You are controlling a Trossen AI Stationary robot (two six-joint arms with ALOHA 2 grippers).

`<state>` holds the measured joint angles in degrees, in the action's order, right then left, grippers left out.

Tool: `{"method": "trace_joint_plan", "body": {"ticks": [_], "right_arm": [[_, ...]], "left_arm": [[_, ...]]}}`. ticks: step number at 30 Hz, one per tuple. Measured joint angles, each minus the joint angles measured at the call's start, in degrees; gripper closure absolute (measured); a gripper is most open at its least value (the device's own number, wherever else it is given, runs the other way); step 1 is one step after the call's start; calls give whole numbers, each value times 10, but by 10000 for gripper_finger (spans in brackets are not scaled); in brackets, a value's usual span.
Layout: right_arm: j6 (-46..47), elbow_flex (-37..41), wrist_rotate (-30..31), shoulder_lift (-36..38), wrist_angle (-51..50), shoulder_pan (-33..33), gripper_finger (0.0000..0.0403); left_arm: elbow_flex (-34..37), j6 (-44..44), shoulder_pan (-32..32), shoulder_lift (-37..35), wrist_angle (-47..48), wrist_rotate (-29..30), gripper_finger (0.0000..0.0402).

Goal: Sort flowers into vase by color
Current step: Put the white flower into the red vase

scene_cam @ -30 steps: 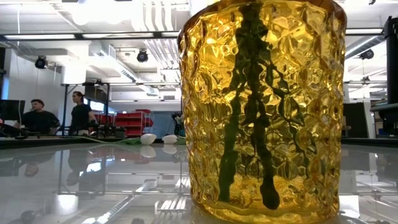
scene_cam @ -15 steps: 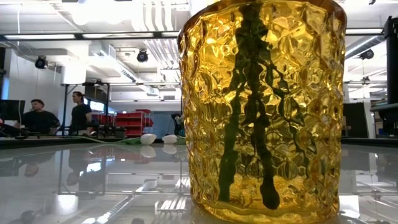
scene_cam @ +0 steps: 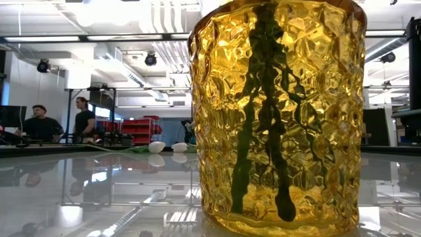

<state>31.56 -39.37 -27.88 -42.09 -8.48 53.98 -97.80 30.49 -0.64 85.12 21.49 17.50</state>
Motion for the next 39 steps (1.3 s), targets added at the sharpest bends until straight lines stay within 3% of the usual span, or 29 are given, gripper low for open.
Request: {"method": "trace_joint_plan", "body": {"ticks": [4,10,23,28,39], "right_arm": [[-3,-33,-2,1,-45,0,184],[-5,-83,-1,1,-190,0,167],[0,-150,40,0,-279,0,165],[-20,-193,100,1,-315,0,165],[-61,-280,322,0,-315,-7,165]], "left_arm": [[0,-5,0,0,0,0,196],[0,-13,0,0,0,0,196],[1,-38,0,0,5,0,196],[1,-41,0,0,18,0,196],[2,2,-1,16,24,-1,196]]}}
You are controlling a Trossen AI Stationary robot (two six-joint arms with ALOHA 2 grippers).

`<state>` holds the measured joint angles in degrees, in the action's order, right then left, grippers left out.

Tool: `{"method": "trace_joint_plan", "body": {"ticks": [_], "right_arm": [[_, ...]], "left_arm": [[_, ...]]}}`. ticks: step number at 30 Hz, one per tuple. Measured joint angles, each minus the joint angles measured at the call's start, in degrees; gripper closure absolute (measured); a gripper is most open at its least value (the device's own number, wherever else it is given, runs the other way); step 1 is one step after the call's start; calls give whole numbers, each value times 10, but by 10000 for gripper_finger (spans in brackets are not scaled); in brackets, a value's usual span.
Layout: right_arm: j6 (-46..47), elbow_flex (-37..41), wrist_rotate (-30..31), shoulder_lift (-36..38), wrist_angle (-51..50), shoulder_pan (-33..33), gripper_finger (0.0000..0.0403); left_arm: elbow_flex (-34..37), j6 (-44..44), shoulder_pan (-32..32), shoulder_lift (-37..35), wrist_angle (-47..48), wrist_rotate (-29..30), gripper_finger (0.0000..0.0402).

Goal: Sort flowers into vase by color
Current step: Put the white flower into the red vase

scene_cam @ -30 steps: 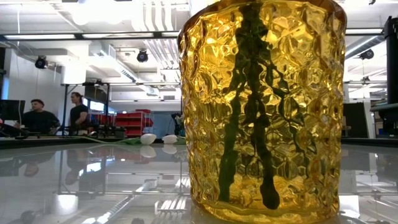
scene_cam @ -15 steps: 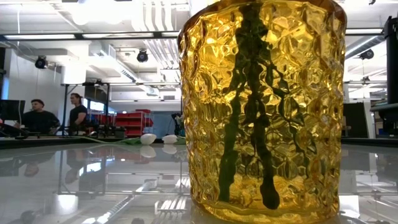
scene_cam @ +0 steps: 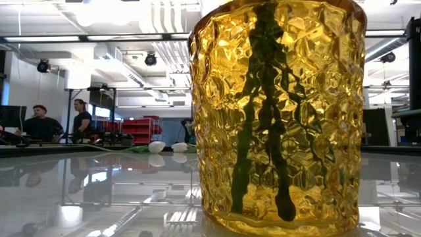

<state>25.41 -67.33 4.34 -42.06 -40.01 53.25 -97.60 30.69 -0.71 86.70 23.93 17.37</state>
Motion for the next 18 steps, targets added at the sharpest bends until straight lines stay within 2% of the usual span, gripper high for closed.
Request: {"method": "trace_joint_plan", "body": {"ticks": [6,10,13,18], "right_arm": [[-7,-8,174,-9,-1,-47,165],[-28,-8,236,-33,10,-117,165],[-45,-8,226,-69,34,-190,165],[-50,-7,102,-145,70,-335,165]], "left_arm": [[0,-7,1,6,88,3,196],[1,22,3,5,201,66,196],[1,38,4,1,311,118,196],[16,54,5,1,428,84,200]]}}
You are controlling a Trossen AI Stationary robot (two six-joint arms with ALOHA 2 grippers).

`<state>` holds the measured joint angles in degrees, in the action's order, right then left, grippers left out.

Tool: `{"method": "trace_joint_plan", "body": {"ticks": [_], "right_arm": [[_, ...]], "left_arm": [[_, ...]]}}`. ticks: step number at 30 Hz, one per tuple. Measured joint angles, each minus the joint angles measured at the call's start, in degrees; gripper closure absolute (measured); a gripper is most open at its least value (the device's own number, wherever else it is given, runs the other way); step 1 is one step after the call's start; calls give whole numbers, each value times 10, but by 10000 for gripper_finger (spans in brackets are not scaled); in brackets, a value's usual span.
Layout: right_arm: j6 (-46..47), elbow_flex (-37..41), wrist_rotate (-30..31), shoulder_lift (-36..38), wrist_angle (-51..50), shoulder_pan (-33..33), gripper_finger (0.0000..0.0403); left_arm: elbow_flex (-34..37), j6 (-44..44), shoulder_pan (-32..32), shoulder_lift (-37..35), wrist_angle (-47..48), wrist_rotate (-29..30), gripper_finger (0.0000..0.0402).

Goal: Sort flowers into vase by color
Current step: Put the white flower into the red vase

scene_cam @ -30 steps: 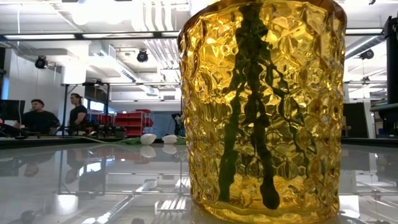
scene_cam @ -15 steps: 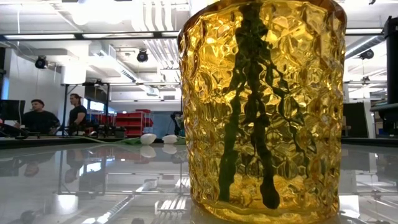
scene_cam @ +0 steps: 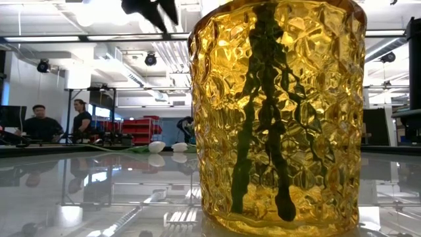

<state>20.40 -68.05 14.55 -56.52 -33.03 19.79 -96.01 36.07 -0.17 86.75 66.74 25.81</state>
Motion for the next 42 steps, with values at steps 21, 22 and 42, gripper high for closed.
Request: {"method": "trace_joint_plan", "body": {"ticks": [21,22,42], "right_arm": [[-228,-12,-143,-301,-38,-419,207],[-241,-11,-158,-306,-50,-422,212],[-226,227,-111,-259,193,-525,265]], "left_arm": [[405,-35,25,-248,-185,-94,315],[421,-34,25,-253,-195,-105,319],[575,-225,27,-199,-448,-143,325]]}}
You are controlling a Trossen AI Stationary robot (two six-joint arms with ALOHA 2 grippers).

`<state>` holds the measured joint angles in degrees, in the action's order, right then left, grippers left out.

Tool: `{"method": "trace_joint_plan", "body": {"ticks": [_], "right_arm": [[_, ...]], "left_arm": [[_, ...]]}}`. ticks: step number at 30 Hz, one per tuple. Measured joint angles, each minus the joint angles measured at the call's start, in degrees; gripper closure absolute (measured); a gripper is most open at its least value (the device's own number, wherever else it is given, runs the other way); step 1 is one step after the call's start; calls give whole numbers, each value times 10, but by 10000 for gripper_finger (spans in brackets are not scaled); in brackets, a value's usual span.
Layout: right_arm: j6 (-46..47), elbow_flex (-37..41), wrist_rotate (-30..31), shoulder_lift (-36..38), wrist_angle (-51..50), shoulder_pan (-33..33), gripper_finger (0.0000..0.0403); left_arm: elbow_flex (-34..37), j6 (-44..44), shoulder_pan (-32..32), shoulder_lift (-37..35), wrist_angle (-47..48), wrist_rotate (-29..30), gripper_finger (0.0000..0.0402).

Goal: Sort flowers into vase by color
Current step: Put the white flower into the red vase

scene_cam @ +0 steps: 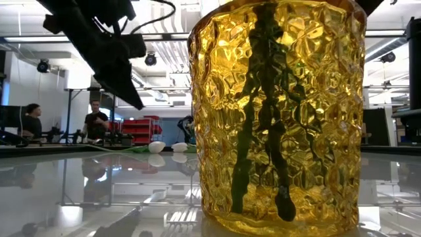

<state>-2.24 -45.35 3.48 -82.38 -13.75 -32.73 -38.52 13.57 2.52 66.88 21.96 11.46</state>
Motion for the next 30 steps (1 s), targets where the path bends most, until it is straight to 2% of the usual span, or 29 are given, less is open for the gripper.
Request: {"method": "trace_joint_plan", "body": {"ticks": [3,6,12,15,18,22,27,30], "right_arm": [[-22,2,25,-42,42,-21,272],[-46,-13,25,-86,58,-41,273],[-48,-60,2,-154,25,-66,268],[-63,-73,-21,-173,-3,-72,281],[-72,-77,-25,-177,-25,-73,314],[-75,-75,-27,-166,-59,-74,378],[-66,-73,-28,-128,-139,-74,390],[-45,-68,-52,-92,-242,-74,392]], "left_arm": [[-11,1,0,17,1,0,325],[-25,-5,0,32,8,1,325],[-69,-16,0,64,89,1,325],[-93,-11,0,73,107,0,325],[-110,-12,0,79,105,1,325],[-122,-21,0,80,106,31,325],[-127,-8,2,70,107,46,325],[-132,-5,2,66,106,46,325]]}}
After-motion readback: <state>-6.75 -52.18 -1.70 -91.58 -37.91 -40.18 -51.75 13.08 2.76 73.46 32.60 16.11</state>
